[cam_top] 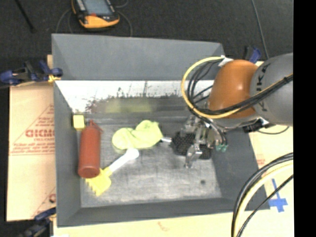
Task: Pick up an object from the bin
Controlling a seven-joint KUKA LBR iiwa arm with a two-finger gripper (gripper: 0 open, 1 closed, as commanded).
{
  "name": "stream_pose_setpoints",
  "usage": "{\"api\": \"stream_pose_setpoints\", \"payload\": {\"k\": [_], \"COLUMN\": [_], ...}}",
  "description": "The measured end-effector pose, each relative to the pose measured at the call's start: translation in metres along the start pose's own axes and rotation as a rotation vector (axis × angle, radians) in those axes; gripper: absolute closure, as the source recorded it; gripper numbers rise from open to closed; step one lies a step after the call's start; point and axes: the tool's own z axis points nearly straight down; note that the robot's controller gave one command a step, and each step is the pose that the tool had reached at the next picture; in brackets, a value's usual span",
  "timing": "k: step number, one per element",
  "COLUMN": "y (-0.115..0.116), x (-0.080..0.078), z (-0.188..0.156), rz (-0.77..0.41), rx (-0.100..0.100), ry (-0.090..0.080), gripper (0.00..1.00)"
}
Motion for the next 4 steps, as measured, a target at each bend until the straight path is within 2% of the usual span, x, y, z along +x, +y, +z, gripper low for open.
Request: {"api": "stream_pose_setpoints", "payload": {"k": [1,2,3,4], "y": [-0.028,-0.028,-0.053,-0.052], "x": [-0.036,-0.035,-0.047,-0.047], "z": [0.042,0.042,-0.085,-0.084], "rz": [-0.185,-0.184,-0.215,-0.213], "rx": [0.001,0.001,0.001,-0.001], "ry": [-0.011,-0.01,0.005,0.007], "gripper": [1.0,1.0,1.0,1.0]}}
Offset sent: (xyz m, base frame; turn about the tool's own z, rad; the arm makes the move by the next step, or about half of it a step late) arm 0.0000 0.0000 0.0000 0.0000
